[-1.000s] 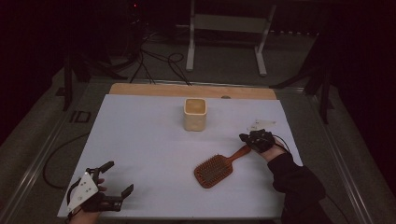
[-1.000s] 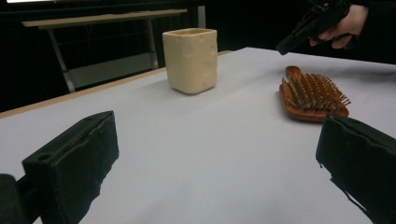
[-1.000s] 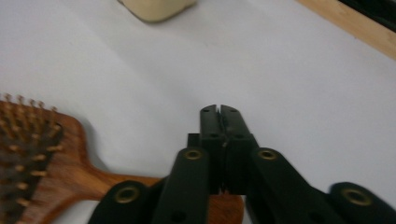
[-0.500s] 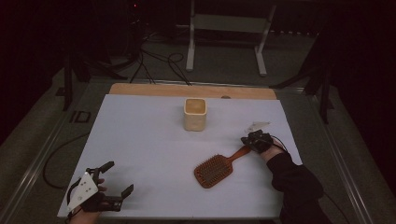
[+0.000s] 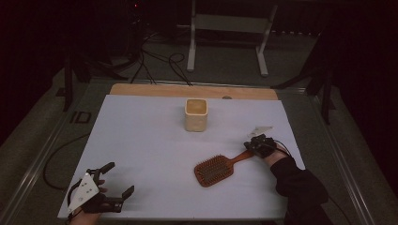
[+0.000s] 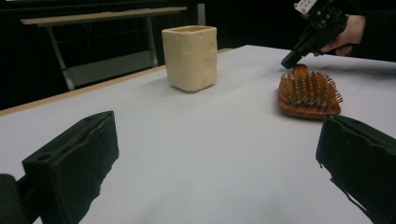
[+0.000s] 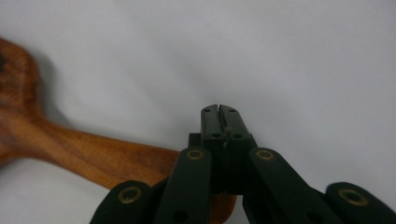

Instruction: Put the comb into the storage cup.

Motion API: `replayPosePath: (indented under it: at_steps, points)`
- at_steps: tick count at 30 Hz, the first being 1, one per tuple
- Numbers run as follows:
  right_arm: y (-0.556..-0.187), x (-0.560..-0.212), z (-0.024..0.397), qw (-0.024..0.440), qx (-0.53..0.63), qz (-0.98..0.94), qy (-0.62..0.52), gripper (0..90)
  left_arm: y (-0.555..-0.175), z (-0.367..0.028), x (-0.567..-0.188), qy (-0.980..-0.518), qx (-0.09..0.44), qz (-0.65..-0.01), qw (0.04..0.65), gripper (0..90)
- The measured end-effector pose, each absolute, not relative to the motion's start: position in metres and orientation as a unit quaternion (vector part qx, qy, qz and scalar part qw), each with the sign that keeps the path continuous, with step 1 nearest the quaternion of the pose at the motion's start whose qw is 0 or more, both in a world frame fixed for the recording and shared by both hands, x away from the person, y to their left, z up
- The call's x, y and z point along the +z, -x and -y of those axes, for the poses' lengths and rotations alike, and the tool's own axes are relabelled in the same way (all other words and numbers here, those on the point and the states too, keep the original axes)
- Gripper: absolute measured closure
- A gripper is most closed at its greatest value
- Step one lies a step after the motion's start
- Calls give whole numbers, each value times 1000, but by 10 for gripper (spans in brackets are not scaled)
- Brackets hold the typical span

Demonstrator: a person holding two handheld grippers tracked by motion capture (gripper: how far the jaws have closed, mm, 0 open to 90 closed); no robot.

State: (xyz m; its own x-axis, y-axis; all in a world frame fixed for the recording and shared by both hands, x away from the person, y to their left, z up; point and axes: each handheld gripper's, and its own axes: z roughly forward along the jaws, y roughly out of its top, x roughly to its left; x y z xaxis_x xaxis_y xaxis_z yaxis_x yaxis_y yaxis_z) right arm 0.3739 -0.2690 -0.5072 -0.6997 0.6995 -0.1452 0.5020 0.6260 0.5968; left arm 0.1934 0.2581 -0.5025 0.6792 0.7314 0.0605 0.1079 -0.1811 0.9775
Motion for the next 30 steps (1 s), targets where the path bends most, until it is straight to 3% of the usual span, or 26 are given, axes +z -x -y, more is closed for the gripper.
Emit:
replayPosePath:
  at_steps: [30]
  points:
    - [-302,-509,283,157,262,-887,-346,900,-194,-257,-503,-719,274,-293,568,0]
